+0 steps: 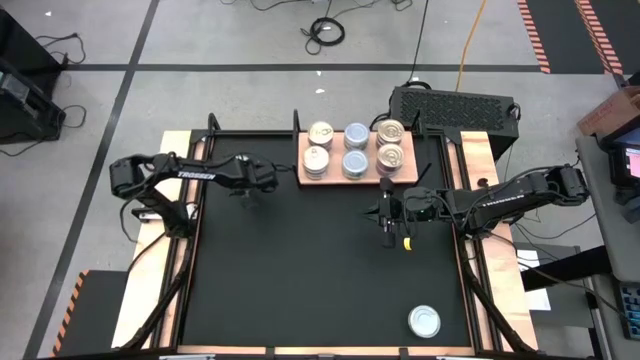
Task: Stack canned seafood by type on shelf
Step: Stack the green tuna can on top of the other green tuna cans on the shelf
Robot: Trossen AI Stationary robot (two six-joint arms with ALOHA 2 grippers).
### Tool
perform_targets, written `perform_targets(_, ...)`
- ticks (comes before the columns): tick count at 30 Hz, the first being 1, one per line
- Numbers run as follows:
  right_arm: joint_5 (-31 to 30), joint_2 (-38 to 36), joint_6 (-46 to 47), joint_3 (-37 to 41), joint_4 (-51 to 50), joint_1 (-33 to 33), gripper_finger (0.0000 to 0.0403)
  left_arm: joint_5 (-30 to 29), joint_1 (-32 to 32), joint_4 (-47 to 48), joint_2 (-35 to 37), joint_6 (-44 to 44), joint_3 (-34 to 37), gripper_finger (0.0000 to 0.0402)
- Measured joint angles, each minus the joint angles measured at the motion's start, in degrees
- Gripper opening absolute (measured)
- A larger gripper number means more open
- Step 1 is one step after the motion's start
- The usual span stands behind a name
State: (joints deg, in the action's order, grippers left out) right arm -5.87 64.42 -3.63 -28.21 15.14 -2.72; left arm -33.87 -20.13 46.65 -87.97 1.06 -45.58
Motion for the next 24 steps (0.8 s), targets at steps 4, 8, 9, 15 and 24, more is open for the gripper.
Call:
perform_targets(4,0.0,0.0,0.01,0.0,0.0,0.0,0.0,-0.21,3.79,5.71,1.36,3.68,-2.69,0.0001)
perform_targets(8,0.0,0.0,-0.01,0.0,0.02,-0.02,0.0,-0.38,7.92,10.3,2.79,6.34,-5.85,0.0)
perform_targets(9,0.0,0.0,-0.01,-0.02,0.0,0.0,0.0,-0.59,8.71,12.23,2.95,7.21,-6.73,0.0)
perform_targets(15,0.0,0.0,-0.01,-0.02,0.02,0.0,0.0,-4.77,10.71,24.89,2.96,11.95,-12.75,0.0)
perform_targets(24,0.0,0.0,-0.08,-0.02,0.02,0.0,0.0,-6.53,12.34,32.99,2.94,13.32,-20.67,0.0)
